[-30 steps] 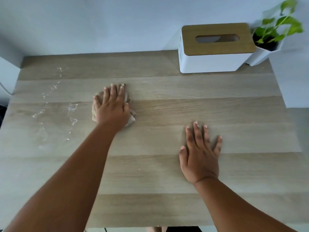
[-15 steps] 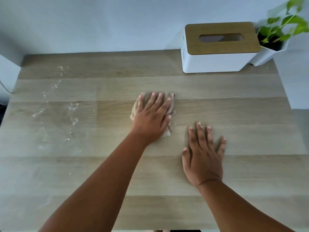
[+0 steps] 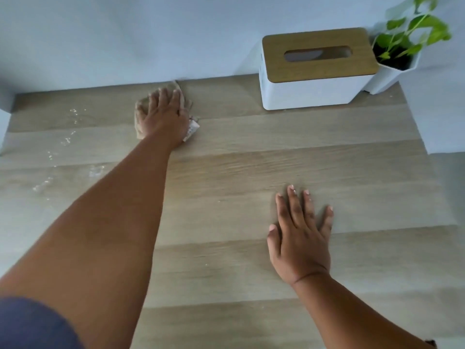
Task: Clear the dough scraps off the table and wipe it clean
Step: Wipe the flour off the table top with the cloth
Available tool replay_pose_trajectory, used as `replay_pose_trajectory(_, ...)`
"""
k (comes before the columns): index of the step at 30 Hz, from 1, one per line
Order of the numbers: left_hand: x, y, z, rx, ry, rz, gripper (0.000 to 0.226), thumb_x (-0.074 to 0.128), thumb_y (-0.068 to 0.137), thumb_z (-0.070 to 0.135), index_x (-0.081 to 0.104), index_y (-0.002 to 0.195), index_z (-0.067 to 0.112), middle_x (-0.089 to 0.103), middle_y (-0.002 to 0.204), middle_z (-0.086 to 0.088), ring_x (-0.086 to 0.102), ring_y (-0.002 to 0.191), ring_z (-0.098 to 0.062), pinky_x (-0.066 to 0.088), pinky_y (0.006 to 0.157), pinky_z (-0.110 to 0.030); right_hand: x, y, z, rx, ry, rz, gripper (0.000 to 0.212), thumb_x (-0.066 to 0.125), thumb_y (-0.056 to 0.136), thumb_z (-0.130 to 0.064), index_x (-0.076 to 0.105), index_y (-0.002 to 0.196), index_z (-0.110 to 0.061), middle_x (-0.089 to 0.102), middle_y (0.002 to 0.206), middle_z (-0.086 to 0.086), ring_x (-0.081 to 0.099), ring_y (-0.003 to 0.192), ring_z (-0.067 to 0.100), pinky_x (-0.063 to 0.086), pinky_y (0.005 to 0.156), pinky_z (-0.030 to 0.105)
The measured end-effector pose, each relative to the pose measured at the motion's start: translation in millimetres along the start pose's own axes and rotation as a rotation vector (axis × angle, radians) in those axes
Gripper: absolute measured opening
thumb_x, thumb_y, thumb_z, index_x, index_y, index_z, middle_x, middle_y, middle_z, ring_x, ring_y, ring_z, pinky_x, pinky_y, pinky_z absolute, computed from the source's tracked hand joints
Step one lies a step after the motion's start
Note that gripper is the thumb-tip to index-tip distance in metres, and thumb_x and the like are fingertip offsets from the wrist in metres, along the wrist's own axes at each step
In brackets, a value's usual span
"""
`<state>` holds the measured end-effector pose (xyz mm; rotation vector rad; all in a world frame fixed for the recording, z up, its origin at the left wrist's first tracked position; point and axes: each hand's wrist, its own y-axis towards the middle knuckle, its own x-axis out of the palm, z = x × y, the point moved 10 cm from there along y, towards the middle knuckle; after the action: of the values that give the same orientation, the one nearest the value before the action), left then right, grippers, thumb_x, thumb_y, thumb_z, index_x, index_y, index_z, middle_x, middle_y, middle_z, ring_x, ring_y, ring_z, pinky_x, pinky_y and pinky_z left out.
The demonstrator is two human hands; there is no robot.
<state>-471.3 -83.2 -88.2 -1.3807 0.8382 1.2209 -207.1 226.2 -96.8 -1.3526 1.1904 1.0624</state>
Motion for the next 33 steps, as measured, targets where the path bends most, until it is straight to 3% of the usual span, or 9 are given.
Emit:
replay_pose_trajectory(6, 20.3, -30.7, 115.2, 0.380, 0.109, -0.067, 0.065, 0.025, 0.103, 0.040, 0.007, 0.164, 0.035, -0.003, 0.174, 0.005, -0.002, 0.160, -0.018, 0.001, 0.125, -0.060, 0.9, 0.5, 0.0, 0.005, -0.011, -0.012, 0.070, 0.034, 0.094, -0.043, 0.029, 0.162, -0.024, 0.012, 0.173, 0.000, 0.008, 0.160, 0.029, 0.009, 0.120, 0.071)
replay_pose_trajectory(9, 34.0, -93.7, 122.9, 0.518, 0.090, 0.002, 0.066, 0.026, 0.098, 0.046, 0.019, 0.163, 0.037, 0.010, 0.173, 0.009, 0.007, 0.160, -0.016, 0.004, 0.126, -0.055, 0.4, 0.8, 0.5, 0.012, -0.011, -0.014, 0.071, 0.033, 0.095, -0.043, 0.026, 0.162, -0.024, 0.010, 0.173, 0.000, 0.004, 0.160, 0.027, 0.009, 0.120, 0.071)
replay_pose_trajectory(11, 34.6, -126.7, 99.3, 0.531, 0.030, 0.066, 0.062, 0.032, 0.097, 0.048, 0.032, 0.159, 0.039, 0.021, 0.170, 0.012, 0.016, 0.158, -0.012, 0.008, 0.127, -0.051, 0.0, -0.3, 0.1, 0.014, -0.011, -0.012, 0.071, 0.034, 0.095, -0.043, 0.027, 0.162, -0.024, 0.011, 0.173, 0.000, 0.004, 0.160, 0.027, 0.009, 0.120, 0.070)
replay_pose_trajectory(14, 31.0, -131.0, 46.4, 0.454, 0.015, 0.103, 0.064, 0.037, 0.096, 0.049, 0.037, 0.158, 0.035, 0.026, 0.169, 0.009, 0.021, 0.157, -0.014, 0.012, 0.127, -0.052, -0.5, -0.6, -0.1, 0.007, -0.009, -0.003, 0.071, 0.034, 0.095, -0.043, 0.028, 0.162, -0.023, 0.011, 0.173, 0.000, 0.004, 0.160, 0.027, 0.009, 0.121, 0.070)
replay_pose_trajectory(19, 10.1, -51.8, 12.3, 0.165, 0.007, 0.065, 0.068, 0.029, 0.096, 0.045, 0.025, 0.162, 0.029, 0.015, 0.172, 0.005, 0.013, 0.158, -0.017, 0.007, 0.126, -0.056, 0.4, -0.8, 0.3, 0.011, -0.002, -0.005, 0.070, 0.034, 0.095, -0.043, 0.026, 0.163, -0.023, 0.009, 0.173, 0.000, 0.002, 0.160, 0.027, 0.010, 0.120, 0.071)
replay_pose_trajectory(22, 0.6, -1.5, 31.5, 0.109, -0.019, 0.006, 0.065, 0.024, 0.100, 0.041, 0.017, 0.163, 0.028, 0.005, 0.173, 0.004, 0.003, 0.160, -0.019, 0.004, 0.124, -0.062, 0.3, 0.0, 0.7, 0.008, 0.000, 0.012, 0.070, 0.036, 0.095, -0.042, 0.028, 0.162, -0.023, 0.010, 0.173, 0.000, 0.004, 0.160, 0.028, 0.011, 0.120, 0.071)
replay_pose_trajectory(25, 7.2, 11.9, 73.3, 0.208, 0.027, -0.045, 0.062, 0.021, 0.102, 0.041, 0.012, 0.163, 0.032, 0.001, 0.174, 0.004, 0.001, 0.160, -0.021, 0.006, 0.122, -0.066, 0.8, -0.1, 0.8, 0.004, -0.002, 0.020, 0.071, 0.038, 0.094, -0.042, 0.030, 0.161, -0.024, 0.011, 0.173, 0.000, 0.006, 0.160, 0.029, 0.011, 0.119, 0.072)
replay_pose_trajectory(29, 25.7, -40.1, 138.4, 0.461, 0.095, -0.041, 0.063, 0.023, 0.100, 0.041, 0.014, 0.163, 0.035, 0.003, 0.173, 0.008, 0.002, 0.160, -0.018, 0.005, 0.123, -0.064, 0.6, 0.4, 0.4, 0.003, -0.006, 0.004, 0.070, 0.035, 0.095, -0.043, 0.027, 0.162, -0.025, 0.009, 0.173, 0.000, 0.003, 0.160, 0.028, 0.010, 0.120, 0.071)
replay_pose_trajectory(33, 44.4, -117.4, 136.8, 0.568, 0.101, -0.030, 0.074, 0.018, 0.089, 0.048, 0.022, 0.163, 0.035, 0.011, 0.173, 0.009, 0.007, 0.159, -0.016, 0.001, 0.126, -0.057, 1.1, 0.1, 1.3, 0.016, -0.002, -0.004, 0.071, 0.033, 0.096, -0.045, 0.022, 0.163, -0.025, 0.007, 0.174, -0.002, 0.000, 0.160, 0.026, 0.008, 0.121, 0.069)
